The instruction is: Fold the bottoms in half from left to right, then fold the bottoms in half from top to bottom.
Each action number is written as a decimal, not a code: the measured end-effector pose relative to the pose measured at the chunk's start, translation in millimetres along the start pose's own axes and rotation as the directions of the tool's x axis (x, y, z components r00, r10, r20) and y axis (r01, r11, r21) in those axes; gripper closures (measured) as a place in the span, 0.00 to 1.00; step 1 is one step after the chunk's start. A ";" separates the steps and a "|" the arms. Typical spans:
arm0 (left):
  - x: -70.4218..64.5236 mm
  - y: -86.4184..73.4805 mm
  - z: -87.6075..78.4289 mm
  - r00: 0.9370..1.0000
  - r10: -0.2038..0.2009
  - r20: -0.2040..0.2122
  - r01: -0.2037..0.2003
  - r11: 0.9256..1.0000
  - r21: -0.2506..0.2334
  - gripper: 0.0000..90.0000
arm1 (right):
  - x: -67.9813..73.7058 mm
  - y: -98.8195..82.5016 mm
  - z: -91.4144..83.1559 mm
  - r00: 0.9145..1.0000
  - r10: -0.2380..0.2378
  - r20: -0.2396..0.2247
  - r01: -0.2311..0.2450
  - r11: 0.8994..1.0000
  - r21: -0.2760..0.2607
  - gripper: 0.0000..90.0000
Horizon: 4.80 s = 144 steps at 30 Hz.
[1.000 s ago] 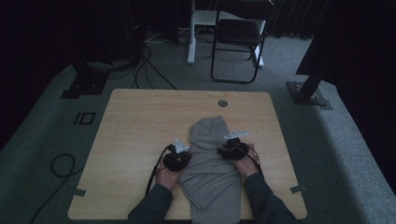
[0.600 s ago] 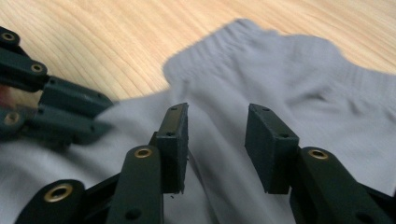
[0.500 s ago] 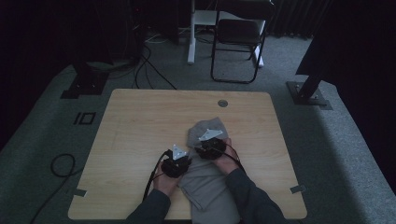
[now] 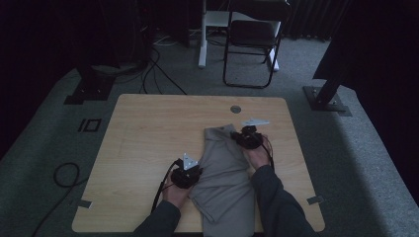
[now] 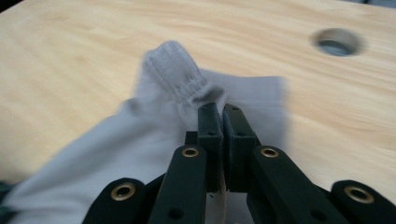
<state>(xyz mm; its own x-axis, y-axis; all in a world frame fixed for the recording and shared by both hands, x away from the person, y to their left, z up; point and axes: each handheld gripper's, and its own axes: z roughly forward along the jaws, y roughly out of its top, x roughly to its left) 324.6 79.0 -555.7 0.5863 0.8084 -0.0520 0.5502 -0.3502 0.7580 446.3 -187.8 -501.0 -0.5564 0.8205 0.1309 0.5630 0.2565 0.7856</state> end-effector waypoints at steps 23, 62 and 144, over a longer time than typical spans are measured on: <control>9.6 54.1 30.7 0.999 -0.021 -0.033 0.021 1.000 -0.004 0.72 | -4.2 -30.8 29.8 0.991 -0.051 0.122 0.032 0.989 0.147 0.62; -9.2 21.6 22.3 0.999 0.037 -0.009 -0.036 0.999 0.031 0.75 | 22.0 -65.0 -2.1 0.993 -0.063 0.096 0.049 0.988 0.146 0.62; 42.4 193.8 -46.7 0.995 0.052 -0.085 -0.072 0.966 -0.247 0.96 | 14.3 85.3 -67.9 0.991 -0.110 0.071 0.124 0.960 -0.252 0.96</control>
<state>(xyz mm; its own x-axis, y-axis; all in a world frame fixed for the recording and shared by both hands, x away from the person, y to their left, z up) 428.3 67.5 -380.7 0.5610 0.8267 0.0431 0.3432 -0.2797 0.8967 444.8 -188.8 -391.0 -0.5702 0.8215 0.0006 0.3172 0.2195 0.9226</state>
